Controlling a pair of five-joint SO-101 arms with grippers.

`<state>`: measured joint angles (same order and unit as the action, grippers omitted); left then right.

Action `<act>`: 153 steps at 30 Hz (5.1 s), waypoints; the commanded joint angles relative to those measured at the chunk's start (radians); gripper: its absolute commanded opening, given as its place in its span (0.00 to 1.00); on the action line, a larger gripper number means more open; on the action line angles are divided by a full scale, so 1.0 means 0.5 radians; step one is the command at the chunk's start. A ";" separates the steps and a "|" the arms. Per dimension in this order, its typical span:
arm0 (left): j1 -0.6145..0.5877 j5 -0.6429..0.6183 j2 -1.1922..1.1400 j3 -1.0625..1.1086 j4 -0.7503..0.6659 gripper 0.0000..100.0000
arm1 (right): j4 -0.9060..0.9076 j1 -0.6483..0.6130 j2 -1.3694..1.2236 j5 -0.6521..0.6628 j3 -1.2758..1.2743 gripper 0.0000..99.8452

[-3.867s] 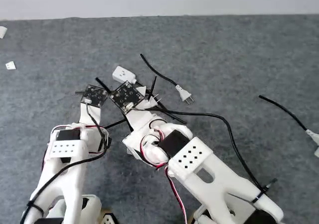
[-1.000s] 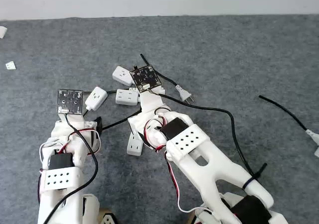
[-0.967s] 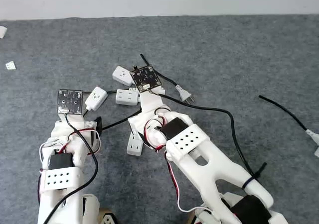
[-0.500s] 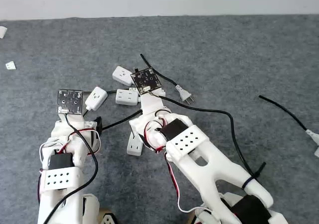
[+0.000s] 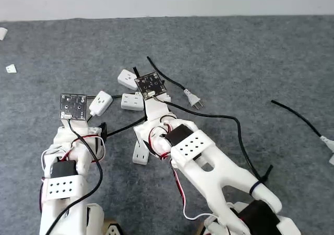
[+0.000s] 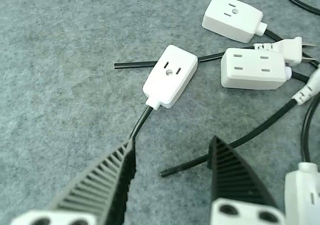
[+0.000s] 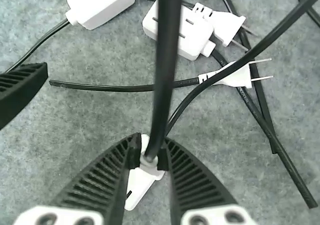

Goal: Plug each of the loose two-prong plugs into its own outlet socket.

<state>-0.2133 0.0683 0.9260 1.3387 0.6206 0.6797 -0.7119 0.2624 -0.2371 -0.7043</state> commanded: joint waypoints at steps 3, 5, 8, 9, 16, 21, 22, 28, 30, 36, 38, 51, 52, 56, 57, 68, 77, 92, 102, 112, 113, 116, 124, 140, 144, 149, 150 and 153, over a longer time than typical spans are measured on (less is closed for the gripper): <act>-0.012 -0.006 0.046 -0.029 -0.052 0.23 | -0.032 -0.044 0.041 -0.025 0.037 0.01; -0.012 -0.006 0.046 -0.029 -0.052 0.23 | -0.026 -0.069 0.109 -0.055 0.031 0.01; -0.012 -0.006 0.046 -0.029 -0.052 0.23 | -0.026 -0.078 0.161 -0.071 0.028 0.01; -0.012 -0.006 0.046 -0.029 -0.052 0.23 | -0.029 -0.078 0.161 -0.071 0.025 0.01; -0.012 -0.006 0.046 -0.029 -0.052 0.23 | -0.029 -0.072 0.091 -0.074 0.025 0.01; -0.012 -0.003 0.046 -0.029 -0.049 0.23 | -0.014 -0.069 0.063 -0.068 0.021 0.01; -0.012 -0.003 0.046 -0.029 -0.049 0.23 | -0.014 -0.069 0.054 -0.068 0.018 0.01; -0.012 -0.003 0.046 -0.026 -0.049 0.23 | -0.011 -0.014 0.011 -0.068 0.018 0.01; -0.012 0.040 0.046 -0.026 -0.046 0.23 | -0.011 0.008 -0.005 -0.064 0.018 0.01; -0.012 0.064 0.046 -0.029 -0.012 0.23 | -0.017 0.008 -0.023 -0.040 0.018 0.01; -0.012 0.064 0.046 -0.029 -0.012 0.23 | -0.020 0.008 -0.026 -0.040 0.018 0.01; -0.012 0.064 0.046 -0.029 -0.012 0.23 | 0.084 -0.152 -0.201 0.055 -0.015 0.01; -0.012 0.064 0.046 -0.029 -0.012 0.23 | 0.097 -0.158 -0.192 0.080 -0.025 0.01; -0.012 0.064 0.046 -0.029 -0.012 0.23 | 0.097 -0.158 -0.109 0.101 -0.114 0.01; -0.012 0.064 0.046 -0.029 -0.012 0.23 | 0.100 -0.158 -0.075 0.104 -0.141 0.01; -0.012 0.061 0.046 -0.029 -0.015 0.23 | 0.063 -0.189 0.176 0.273 -0.353 0.01; -0.012 0.061 0.046 -0.026 -0.015 0.23 | 0.051 -0.186 0.173 0.347 -0.387 0.01; -0.012 0.064 0.046 -0.023 -0.015 0.23 | -0.051 -0.256 0.195 0.221 -0.396 0.13; -0.012 0.068 0.046 -0.023 -0.018 0.23 | 0.041 -0.308 0.176 0.203 -0.393 0.13; -0.012 0.068 0.046 -0.023 -0.018 0.23 | 0.250 -0.318 0.198 0.531 -0.350 0.13; -0.012 0.068 0.046 -0.023 -0.018 0.23 | 0.284 -0.299 0.198 0.562 -0.338 0.13; -0.012 0.068 0.046 -0.023 -0.018 0.23 | 0.315 -0.265 0.198 0.617 -0.307 0.13; -0.012 0.068 0.046 -0.017 -0.018 0.23 | 0.585 -0.256 0.198 0.647 -0.040 0.20; -0.012 0.141 0.046 -0.014 -0.018 0.23 | 0.634 -0.256 0.176 0.743 -0.034 0.01; -0.012 0.141 0.046 -0.014 -0.018 0.23 | 0.600 -0.253 0.176 0.789 -0.086 0.01; -0.012 0.147 0.046 -0.014 -0.018 0.23 | 0.520 -0.253 0.176 0.792 -0.153 0.01; -0.012 0.147 0.046 -0.014 -0.018 0.23 | 0.517 -0.253 0.176 0.807 -0.157 0.01; -0.009 0.147 0.046 -0.014 -0.018 0.23 | 0.517 -0.253 0.176 0.884 -0.157 0.01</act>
<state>-0.2133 0.1327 0.9260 1.3387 0.6222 0.9605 -0.8516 0.3330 0.1695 -0.7871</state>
